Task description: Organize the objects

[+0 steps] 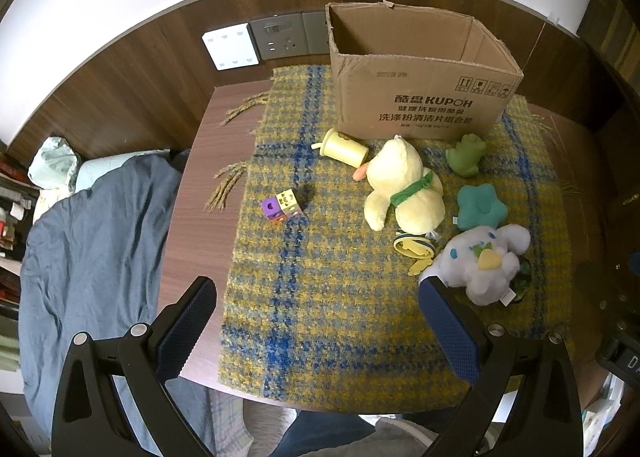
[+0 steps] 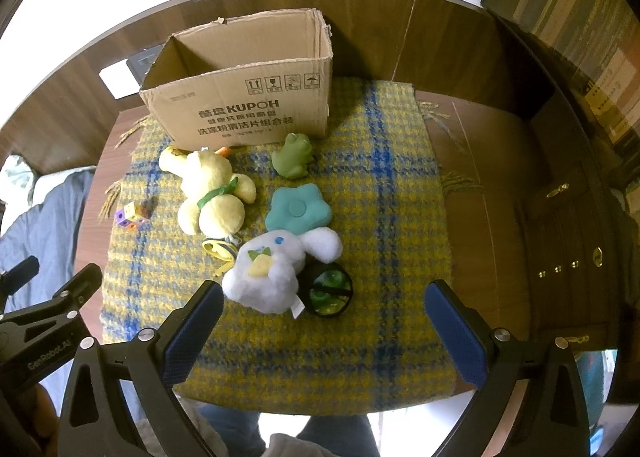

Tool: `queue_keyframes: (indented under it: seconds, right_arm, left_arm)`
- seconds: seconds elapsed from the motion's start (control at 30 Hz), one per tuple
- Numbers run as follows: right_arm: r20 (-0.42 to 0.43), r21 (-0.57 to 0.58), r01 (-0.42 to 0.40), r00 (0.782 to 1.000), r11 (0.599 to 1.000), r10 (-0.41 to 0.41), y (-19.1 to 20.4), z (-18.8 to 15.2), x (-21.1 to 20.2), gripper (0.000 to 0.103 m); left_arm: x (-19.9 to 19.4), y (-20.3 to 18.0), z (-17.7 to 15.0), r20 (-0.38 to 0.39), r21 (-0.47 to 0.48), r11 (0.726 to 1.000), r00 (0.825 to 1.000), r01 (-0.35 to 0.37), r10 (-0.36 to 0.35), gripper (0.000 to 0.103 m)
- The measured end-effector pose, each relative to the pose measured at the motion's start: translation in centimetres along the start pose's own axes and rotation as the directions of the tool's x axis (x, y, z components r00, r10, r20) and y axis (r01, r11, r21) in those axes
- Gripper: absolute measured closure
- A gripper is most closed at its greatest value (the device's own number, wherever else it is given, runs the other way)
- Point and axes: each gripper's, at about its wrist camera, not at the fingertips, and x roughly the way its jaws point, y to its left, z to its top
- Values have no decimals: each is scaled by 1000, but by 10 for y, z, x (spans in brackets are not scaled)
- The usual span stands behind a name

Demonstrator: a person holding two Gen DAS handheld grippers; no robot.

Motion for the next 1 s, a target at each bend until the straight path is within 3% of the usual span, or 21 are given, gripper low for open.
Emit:
queue_keyframes:
  seconds: [0.5, 1.0]
  right_arm:
    - [-12, 30, 7, 1000, 1000, -6, -10, -3, 9, 2]
    - [-63, 19, 15, 998, 1000, -14, -15, -19, 50, 2]
  left_arm:
    - [6, -10, 3, 10, 19, 1000, 1000, -5, 5, 0]
    - [37, -33, -2, 16, 47, 999, 1000, -8, 7, 0]
